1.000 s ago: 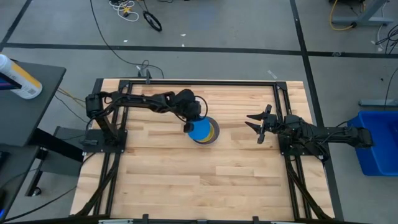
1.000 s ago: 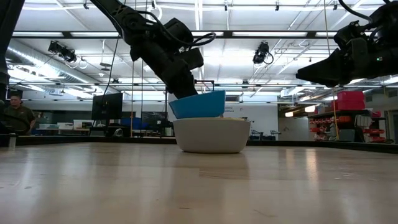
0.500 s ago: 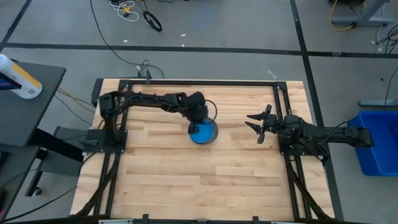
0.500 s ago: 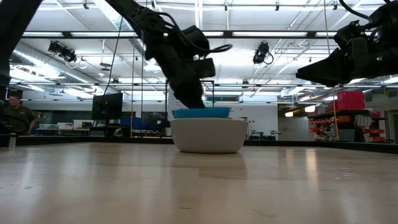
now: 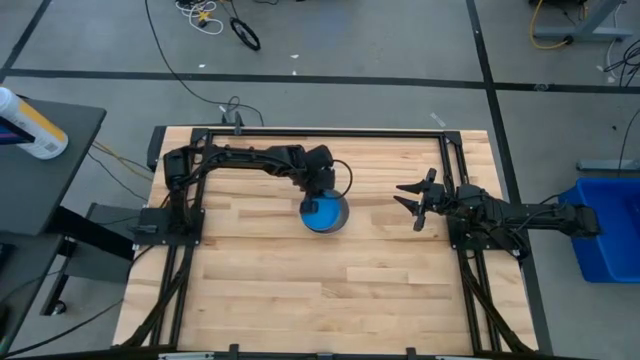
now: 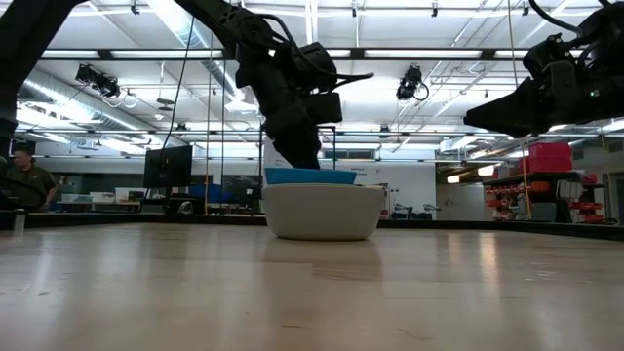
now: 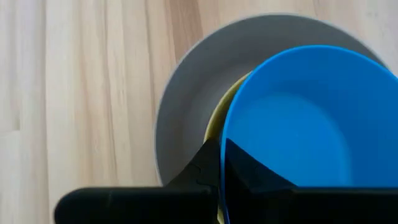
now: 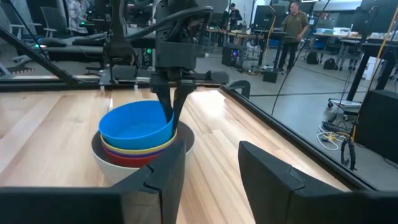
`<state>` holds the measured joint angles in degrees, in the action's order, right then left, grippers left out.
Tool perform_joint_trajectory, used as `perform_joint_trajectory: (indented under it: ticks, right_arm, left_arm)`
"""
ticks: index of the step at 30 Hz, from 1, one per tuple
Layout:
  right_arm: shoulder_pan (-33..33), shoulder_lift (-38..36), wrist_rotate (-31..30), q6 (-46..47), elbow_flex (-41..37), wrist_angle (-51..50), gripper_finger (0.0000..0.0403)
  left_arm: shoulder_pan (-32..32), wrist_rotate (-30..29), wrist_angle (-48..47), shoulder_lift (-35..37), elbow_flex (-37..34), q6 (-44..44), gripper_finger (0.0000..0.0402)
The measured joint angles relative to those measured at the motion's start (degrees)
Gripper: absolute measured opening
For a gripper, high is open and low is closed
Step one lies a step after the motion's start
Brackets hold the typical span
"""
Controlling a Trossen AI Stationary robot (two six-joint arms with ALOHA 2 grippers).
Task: Nest bowls inside each other
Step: Stack the blue bowl on the yellow bowl, then return to Home Position
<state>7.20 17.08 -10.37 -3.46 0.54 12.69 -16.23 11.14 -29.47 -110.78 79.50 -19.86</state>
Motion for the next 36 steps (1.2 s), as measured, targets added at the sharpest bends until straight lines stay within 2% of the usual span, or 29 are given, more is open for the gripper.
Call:
perform_joint_trajectory:
  ticks: [14,19,24,30,36]
  right_arm:
    - [-0.01,0.00,0.00,0.00,0.00,-0.02,0.0160]
    - [0.00,0.00,0.00,0.00,0.02,-0.02,0.0163]
    - [-0.01,0.00,0.00,0.00,0.01,-0.02,0.0158]
    - [-0.01,0.00,0.00,0.00,0.02,-0.02,0.0158]
    - [-0.02,-0.02,0.00,0.00,0.02,-0.02,0.0163]
  left_arm:
    - [0.03,0.33,-1.64,0.00,0.00,-0.28,0.0010]
    - [0.28,0.60,-1.47,0.00,0.00,-1.23,0.0067]
    - [0.34,2.68,-0.01,0.00,-0.02,-1.35,0.0142]
    - [0.33,1.18,0.81,0.00,-0.02,-1.35,0.0233]
    - [0.08,-0.36,0.60,0.20,-0.02,-1.32,0.0288]
